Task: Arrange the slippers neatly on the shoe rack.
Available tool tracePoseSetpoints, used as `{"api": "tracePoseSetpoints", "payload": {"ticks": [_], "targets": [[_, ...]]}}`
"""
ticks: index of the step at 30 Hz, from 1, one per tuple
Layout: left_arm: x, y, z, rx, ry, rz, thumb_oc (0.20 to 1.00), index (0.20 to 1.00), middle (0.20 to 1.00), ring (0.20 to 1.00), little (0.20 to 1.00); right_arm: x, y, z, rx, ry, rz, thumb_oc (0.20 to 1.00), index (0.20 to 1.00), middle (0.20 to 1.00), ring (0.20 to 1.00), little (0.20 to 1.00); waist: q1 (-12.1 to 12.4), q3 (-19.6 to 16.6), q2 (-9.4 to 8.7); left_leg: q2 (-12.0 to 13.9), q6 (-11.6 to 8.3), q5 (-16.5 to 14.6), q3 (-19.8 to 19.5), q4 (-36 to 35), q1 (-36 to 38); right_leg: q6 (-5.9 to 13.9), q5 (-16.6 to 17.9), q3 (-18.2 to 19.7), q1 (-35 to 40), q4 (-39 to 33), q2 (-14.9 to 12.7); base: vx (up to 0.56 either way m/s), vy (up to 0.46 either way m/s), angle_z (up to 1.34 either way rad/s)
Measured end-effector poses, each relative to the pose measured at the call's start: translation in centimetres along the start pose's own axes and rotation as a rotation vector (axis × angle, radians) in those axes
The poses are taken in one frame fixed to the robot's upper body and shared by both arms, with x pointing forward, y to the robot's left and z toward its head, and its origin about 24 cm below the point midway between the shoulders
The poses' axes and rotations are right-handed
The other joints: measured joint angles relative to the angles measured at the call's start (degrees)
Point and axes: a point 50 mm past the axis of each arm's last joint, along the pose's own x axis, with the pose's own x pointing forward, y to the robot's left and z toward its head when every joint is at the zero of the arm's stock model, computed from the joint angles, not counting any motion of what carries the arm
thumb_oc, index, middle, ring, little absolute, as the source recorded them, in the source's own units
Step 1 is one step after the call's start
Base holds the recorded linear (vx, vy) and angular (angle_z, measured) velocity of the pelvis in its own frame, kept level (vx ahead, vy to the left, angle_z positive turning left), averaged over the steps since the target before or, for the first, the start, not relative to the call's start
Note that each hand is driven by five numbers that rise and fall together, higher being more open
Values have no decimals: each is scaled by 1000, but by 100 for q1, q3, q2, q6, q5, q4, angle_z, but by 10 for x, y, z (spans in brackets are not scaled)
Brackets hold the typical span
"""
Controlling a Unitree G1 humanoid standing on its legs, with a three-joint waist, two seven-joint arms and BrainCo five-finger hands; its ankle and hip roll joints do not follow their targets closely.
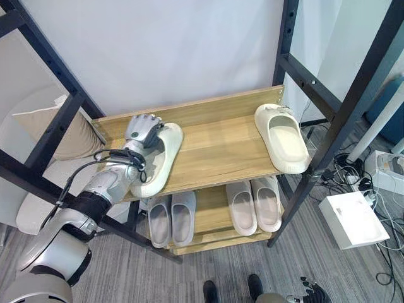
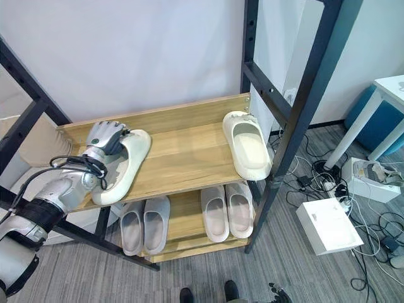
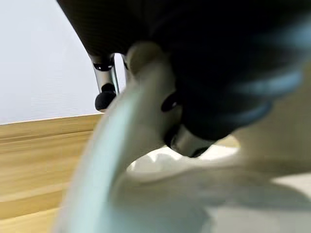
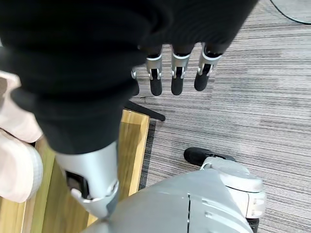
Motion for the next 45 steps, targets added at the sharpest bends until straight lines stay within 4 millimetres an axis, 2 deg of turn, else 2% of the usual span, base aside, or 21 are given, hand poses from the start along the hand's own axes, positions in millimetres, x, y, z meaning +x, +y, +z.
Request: {"api": "tracePoseSetpoints", "payload": {"ticks": [3,7,12,13,14,15,19,26,33,34,35,38,40,45], "targets": [[5,13,28,-42,-128,56,200,200,200,200,200,2,-1,5,2,-14,-1,1000,1000,1000,1000,1000,-93,78,-25,-2,102,69,-6,1,24,29,37,-20,22,0,2,-31,-25,-3],[15,16,58,-51,-233,70,200,200,200,200,200,5,-1,14,15,-37,0,1000,1000,1000,1000,1000,-233,155,9,1,122,75,-1,4,193,17,-20,-21,185,-2,3,-25,-16,-1],[36,28,89,-55,-321,108,200,200,200,200,200,8,-4,22,38,-54,-7,1000,1000,1000,1000,1000,-330,181,105,8,118,73,12,38,193,26,-34,-2,175,-2,11,0,0,0],[46,27,97,-34,-336,91,200,200,200,200,200,8,-4,21,38,-53,-8,1000,1000,1000,1000,1000,-360,176,122,8,98,59,16,38,194,25,-34,3,175,-2,11,0,0,0],[49,26,98,-19,-336,80,200,200,200,200,200,9,-4,23,37,-58,-8,1000,1000,1000,1000,1000,-373,174,130,8,94,56,18,35,192,25,-32,5,177,-1,10,-6,-11,-6],[51,25,98,-13,-330,76,200,200,200,200,200,9,-5,25,38,-62,-10,1000,1000,1000,1000,1000,-486,177,139,10,64,34,34,28,199,21,-28,33,148,-2,12,-16,-25,-6],[68,22,87,79,-267,23,200,200,200,200,200,7,-14,18,32,-42,-32,1000,1000,1000,1000,1000,-562,172,234,10,27,-23,125,4,191,-41,-68,91,100,-1,7,-9,-4,-7],[73,7,61,134,-133,-67,200,200,200,200,200,4,-22,12,33,-27,-56,1000,1000,1000,1000,1000,-726,155,280,8,49,-81,342,1,189,-26,-36,322,4,1,10,6,-8,-16],[75,5,63,111,-110,-84,200,200,200,200,200,5,-22,12,43,-28,-57,1000,1000,1000,1000,1000,-735,138,299,2,58,-88,349,1,189,-20,-31,332,6,3,3,1,-3,-1],[75,4,64,108,-106,-86,947,947,947,947,947,5,-21,13,48,-30,-57,1000,1000,1000,1000,1000,-732,130,304,2,58,-88,343,1,189,-20,-31,327,7,4,4,0,0,0],[75,4,64,107,-104,-87,1000,1000,1000,1000,1000,5,-21,13,50,-30,-57,1000,1000,1000,1000,1000,-731,126,307,2,58,-88,338,0,188,-20,-31,324,9,4,4,17,-9,3],[76,3,66,69,-91,-90,1000,1000,1000,1000,1000,5,-21,14,49,-30,-54,1000,1000,1000,1000,1000,-706,105,310,2,75,-94,312,1,193,-21,-22,298,61,4,4,19,-11,4],[76,4,69,65,-99,-92,1000,1000,1000,1000,1000,6,-20,15,49,-34,-53,1000,1000,1000,1000,1000,-693,100,311,2,57,-82,290,0,202,57,37,249,85,9,4,7,-13,7],[76,26,96,5,-223,-26,1000,1000,1000,1000,1000,6,-18,15,53,-32,-47,1000,1000,1000,1000,1000,-580,86,289,6,56,-60,123,1,194,2,59,43,144,32,5,-5,-7,14]]}}
